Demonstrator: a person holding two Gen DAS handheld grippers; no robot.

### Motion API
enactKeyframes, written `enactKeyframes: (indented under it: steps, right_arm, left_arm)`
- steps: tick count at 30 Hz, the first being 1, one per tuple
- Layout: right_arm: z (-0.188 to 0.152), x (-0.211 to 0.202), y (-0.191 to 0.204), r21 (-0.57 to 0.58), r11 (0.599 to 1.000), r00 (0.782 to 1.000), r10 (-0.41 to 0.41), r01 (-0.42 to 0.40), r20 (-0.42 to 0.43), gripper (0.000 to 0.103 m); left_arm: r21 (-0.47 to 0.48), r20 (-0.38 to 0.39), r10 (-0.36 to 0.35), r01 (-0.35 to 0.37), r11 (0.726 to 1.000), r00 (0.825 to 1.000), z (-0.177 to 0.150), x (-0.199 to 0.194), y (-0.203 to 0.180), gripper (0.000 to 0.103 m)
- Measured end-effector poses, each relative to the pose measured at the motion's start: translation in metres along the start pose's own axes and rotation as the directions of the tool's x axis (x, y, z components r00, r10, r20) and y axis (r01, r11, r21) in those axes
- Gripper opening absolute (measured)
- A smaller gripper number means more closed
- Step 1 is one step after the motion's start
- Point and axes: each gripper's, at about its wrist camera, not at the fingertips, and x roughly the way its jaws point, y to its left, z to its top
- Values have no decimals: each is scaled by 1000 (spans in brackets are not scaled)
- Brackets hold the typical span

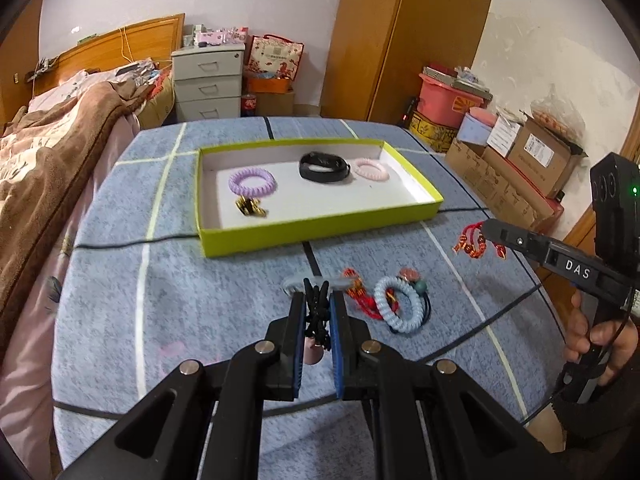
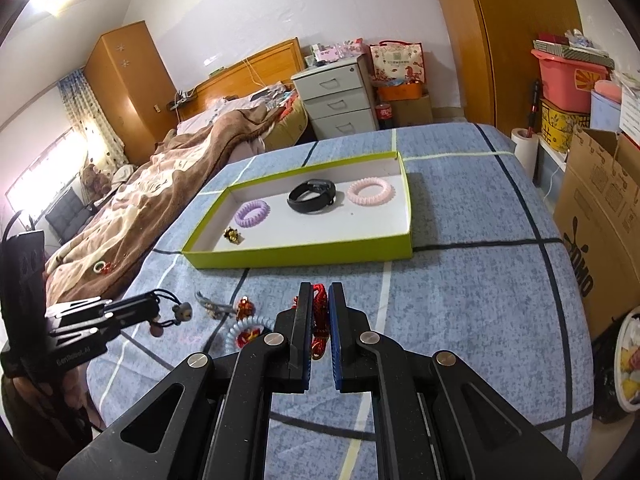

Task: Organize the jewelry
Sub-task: 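Carry the keychain and red tassel into the green box and open both tools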

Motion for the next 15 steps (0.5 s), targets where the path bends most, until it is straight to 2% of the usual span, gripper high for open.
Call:
enactKeyframes:
  steps: [7, 15]
  right_arm:
    - [26, 8, 2, -16, 1000, 1000, -5, 6, 23, 8]
    - [54, 41, -1, -31, 999, 1000, -17, 17, 8, 8]
  left_arm:
    - [-20, 39, 11, -10, 1000, 999, 31, 6, 16, 12]
    - [-16, 19, -6, 6, 1000, 1000, 68, 41, 27, 12]
